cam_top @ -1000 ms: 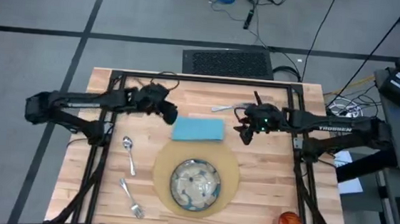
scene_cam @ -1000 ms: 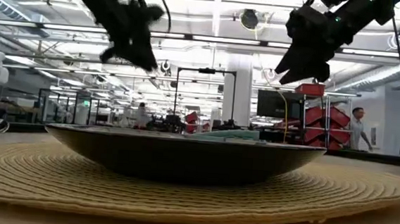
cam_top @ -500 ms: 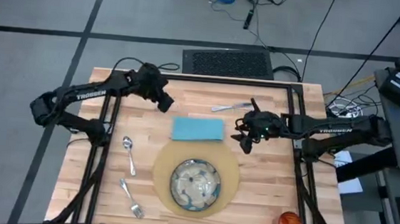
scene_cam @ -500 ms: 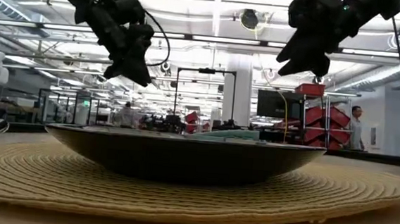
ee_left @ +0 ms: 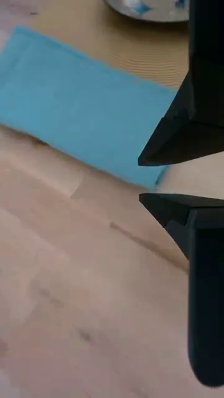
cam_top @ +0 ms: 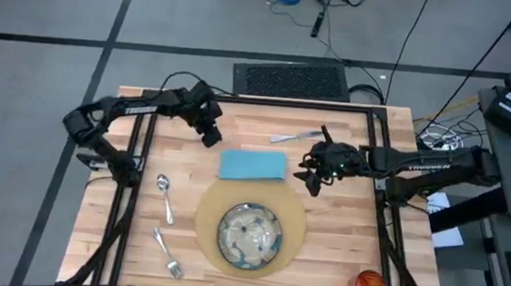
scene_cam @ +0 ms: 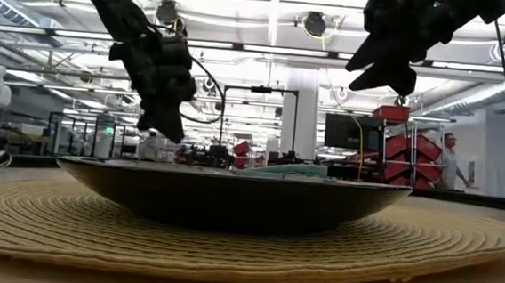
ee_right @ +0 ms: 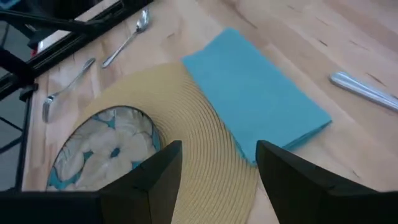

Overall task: Set table place
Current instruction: Move the blue napkin to the left of the brown mat

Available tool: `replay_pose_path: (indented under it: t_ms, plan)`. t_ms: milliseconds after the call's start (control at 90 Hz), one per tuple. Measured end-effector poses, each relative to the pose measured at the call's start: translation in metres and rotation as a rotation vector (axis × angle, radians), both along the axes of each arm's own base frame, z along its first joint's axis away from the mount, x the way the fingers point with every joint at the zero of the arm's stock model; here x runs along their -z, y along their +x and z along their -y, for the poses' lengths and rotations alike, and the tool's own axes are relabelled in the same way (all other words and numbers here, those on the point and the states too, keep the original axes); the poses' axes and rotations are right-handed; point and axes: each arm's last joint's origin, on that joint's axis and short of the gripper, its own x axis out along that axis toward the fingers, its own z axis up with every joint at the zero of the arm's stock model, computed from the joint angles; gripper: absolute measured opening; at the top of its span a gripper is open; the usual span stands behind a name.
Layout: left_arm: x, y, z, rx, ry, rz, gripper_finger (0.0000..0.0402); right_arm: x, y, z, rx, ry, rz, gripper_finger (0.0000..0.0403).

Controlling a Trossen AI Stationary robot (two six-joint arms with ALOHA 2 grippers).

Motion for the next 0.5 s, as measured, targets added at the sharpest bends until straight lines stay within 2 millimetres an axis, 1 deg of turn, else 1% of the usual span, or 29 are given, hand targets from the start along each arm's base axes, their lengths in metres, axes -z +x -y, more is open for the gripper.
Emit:
replay_pose_path:
  t_ms: [44,111,244,367,500]
  plan:
    - [0.004,0.003,0.002,0.031,-0.026,0.008,0.0066,0.0,0.0,-0.001,-0.005,0.0,0.005,0.0196]
    - [0.009,0.007,0.003,0.066,-0.017,-0.003,0.0066,-0.002,0.001,-0.002,-0.009,0.0,0.023,0.0196]
    - [0.017,0.012,0.0,0.069,-0.001,-0.036,0.0066,-0.003,0.002,-0.003,-0.012,-0.002,0.039,0.0196]
    - [0.018,0.017,-0.001,0.08,0.084,-0.083,0.0066,-0.003,0.002,-0.003,-0.014,-0.003,0.037,0.0196]
    - [0.016,0.023,0.003,0.113,0.112,-0.074,0.0066,-0.003,0.002,-0.003,-0.016,-0.005,0.035,0.0196]
